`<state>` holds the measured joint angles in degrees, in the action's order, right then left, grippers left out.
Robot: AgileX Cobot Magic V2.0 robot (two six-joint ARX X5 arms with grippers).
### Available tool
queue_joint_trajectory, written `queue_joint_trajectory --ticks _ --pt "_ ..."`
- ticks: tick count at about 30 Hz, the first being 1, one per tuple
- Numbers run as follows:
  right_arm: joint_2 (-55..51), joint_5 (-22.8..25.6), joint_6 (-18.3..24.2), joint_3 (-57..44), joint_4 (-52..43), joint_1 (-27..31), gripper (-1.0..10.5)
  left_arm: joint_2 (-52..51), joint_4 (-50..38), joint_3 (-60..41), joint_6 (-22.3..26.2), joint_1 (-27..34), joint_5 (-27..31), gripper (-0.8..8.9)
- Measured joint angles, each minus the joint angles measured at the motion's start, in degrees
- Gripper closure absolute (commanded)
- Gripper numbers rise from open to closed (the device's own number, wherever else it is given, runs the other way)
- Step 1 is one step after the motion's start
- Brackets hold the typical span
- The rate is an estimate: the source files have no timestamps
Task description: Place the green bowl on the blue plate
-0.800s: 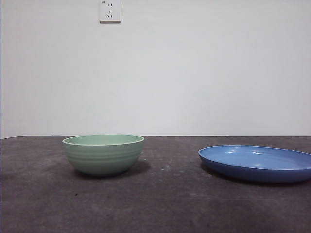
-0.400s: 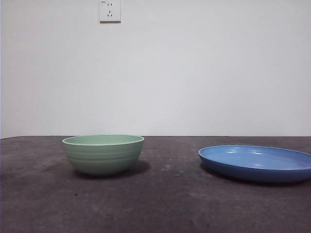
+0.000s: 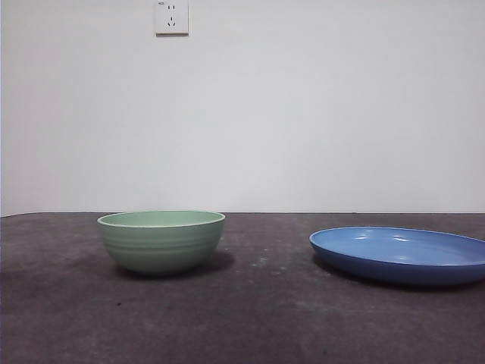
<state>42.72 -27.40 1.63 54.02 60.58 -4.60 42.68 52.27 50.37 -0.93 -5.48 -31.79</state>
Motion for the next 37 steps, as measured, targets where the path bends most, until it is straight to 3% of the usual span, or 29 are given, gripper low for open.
queue_joint_trajectory --ticks 4,5,18,23,29,37 --pt "0.00 0.39 0.07 0.00 0.00 0.00 5.8 0.02 0.00 0.00 0.00 -0.02 0.00 4.32" --pt "0.02 0.39 0.04 0.00 0.02 0.00 5.6 0.02 0.00 0.00 0.00 -0.02 0.02 4.00" --pt "0.02 0.42 0.04 0.00 0.00 0.02 5.6 2.45 -0.66 0.31 -0.02 -1.73 0.46 3.95" --pt "0.02 0.42 0.04 0.00 0.00 0.02 5.6 7.21 -2.40 3.87 -0.42 -4.46 6.14 3.95" --pt "0.02 0.42 0.04 0.00 0.00 0.02 5.6 15.52 -3.89 11.17 -1.53 -7.43 8.79 4.07" --pt "0.02 0.42 0.04 0.00 0.00 0.02 5.6 29.55 -4.33 20.13 -1.53 -12.26 18.49 4.08"
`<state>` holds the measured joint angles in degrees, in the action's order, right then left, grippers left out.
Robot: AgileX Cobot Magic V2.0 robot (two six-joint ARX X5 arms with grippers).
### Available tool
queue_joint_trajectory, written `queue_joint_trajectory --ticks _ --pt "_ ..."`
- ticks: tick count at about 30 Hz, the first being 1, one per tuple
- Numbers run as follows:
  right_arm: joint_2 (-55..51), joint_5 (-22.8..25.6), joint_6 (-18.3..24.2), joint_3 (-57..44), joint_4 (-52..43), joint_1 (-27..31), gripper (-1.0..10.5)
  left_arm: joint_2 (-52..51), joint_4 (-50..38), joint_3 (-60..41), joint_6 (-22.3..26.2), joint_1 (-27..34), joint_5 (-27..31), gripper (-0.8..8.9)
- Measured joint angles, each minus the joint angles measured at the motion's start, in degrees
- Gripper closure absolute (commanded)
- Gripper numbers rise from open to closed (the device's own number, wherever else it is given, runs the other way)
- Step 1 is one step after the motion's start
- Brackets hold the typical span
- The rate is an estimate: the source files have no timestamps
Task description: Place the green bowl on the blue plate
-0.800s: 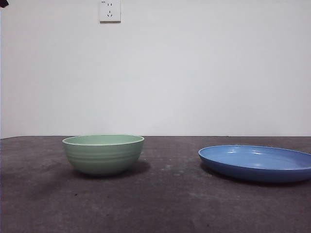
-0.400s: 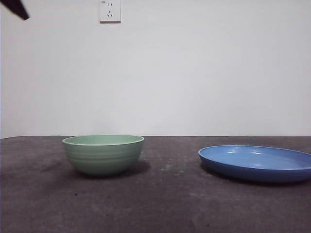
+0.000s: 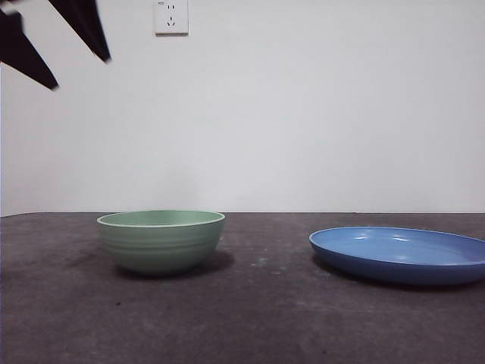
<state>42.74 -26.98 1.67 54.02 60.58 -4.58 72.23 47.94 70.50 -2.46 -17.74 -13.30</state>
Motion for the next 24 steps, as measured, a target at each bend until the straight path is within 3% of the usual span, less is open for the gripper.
queue_joint_trajectory --ticks 7,24 --pt "0.00 0.00 0.00 0.00 0.00 0.00 5.6 10.71 -4.07 0.83 0.00 -1.66 4.33 4.08" --pt "0.00 0.00 0.00 0.00 -0.44 0.00 5.6 28.39 -10.58 0.83 -0.02 -1.68 4.63 4.10"
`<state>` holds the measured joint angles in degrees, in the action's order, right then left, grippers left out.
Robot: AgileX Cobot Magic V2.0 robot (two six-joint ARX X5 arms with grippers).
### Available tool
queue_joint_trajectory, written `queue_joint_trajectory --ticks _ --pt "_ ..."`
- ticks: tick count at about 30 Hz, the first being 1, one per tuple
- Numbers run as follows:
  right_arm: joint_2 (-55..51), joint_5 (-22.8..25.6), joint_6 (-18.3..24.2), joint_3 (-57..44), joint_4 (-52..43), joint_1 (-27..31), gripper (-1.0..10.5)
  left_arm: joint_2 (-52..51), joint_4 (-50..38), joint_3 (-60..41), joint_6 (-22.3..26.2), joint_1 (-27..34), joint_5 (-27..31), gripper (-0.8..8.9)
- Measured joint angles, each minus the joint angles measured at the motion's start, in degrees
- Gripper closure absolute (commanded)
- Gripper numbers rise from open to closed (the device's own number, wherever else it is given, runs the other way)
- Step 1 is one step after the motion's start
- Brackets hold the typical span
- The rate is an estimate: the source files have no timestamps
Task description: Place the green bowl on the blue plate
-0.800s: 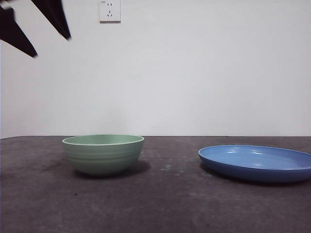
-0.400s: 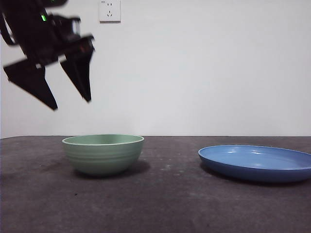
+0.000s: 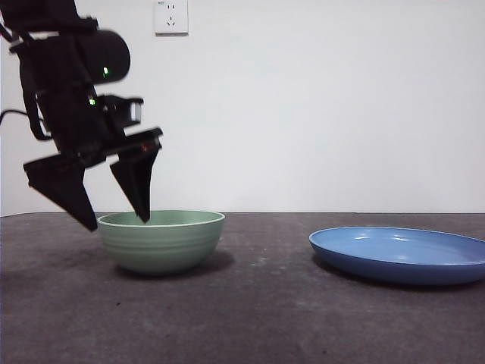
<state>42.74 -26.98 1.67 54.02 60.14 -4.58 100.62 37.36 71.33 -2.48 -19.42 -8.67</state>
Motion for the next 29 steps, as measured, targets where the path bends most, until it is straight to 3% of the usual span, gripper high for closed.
queue_joint_trajectory --ticks 5,12,15,29 --pt "0.00 0.00 0.00 0.00 0.00 0.00 5.6 1.42 -0.87 0.00 -0.94 0.00 0.00 4.20" --pt "0.00 0.00 0.00 0.00 -0.04 0.00 5.6 1.66 -0.87 0.00 -1.70 0.00 0.00 7.09" --pt "0.00 0.00 0.00 0.00 -0.07 0.00 5.6 1.66 -0.85 0.00 -1.75 0.00 0.00 7.89" --pt "0.00 0.00 0.00 0.00 -0.15 0.00 5.6 1.66 -0.85 0.00 -3.45 -0.11 -0.20 7.99"
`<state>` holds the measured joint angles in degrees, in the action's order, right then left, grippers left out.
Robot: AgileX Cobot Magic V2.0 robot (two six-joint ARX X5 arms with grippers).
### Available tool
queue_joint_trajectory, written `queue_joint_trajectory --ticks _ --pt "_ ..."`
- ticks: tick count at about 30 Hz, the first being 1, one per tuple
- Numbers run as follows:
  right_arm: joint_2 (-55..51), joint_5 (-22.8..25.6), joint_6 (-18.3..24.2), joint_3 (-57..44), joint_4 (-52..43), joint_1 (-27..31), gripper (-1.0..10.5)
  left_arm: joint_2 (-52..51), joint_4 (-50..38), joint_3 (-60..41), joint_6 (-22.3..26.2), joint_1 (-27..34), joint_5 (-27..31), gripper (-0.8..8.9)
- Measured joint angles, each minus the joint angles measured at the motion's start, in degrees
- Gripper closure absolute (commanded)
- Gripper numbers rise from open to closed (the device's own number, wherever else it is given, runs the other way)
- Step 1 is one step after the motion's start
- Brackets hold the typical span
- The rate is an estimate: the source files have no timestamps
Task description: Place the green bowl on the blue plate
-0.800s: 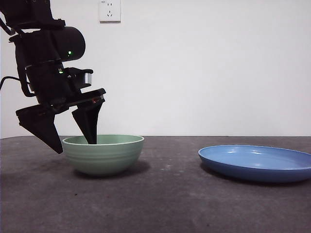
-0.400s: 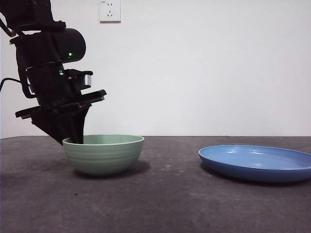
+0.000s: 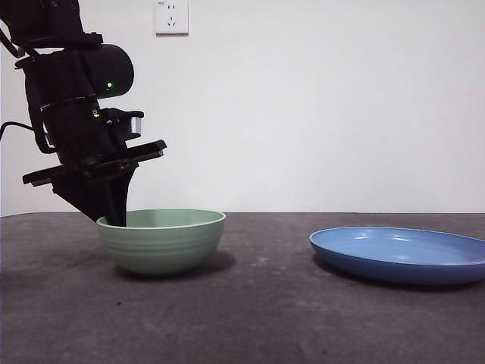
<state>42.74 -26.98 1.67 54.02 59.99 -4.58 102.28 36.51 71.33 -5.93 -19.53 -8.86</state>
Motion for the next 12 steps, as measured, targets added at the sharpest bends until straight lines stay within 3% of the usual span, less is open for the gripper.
queue_joint_trajectory --ticks 12 --pt "-0.02 0.00 0.00 0.00 0.00 0.00 5.6 -5.25 1.31 4.85 -1.99 -5.60 -0.31 7.99"
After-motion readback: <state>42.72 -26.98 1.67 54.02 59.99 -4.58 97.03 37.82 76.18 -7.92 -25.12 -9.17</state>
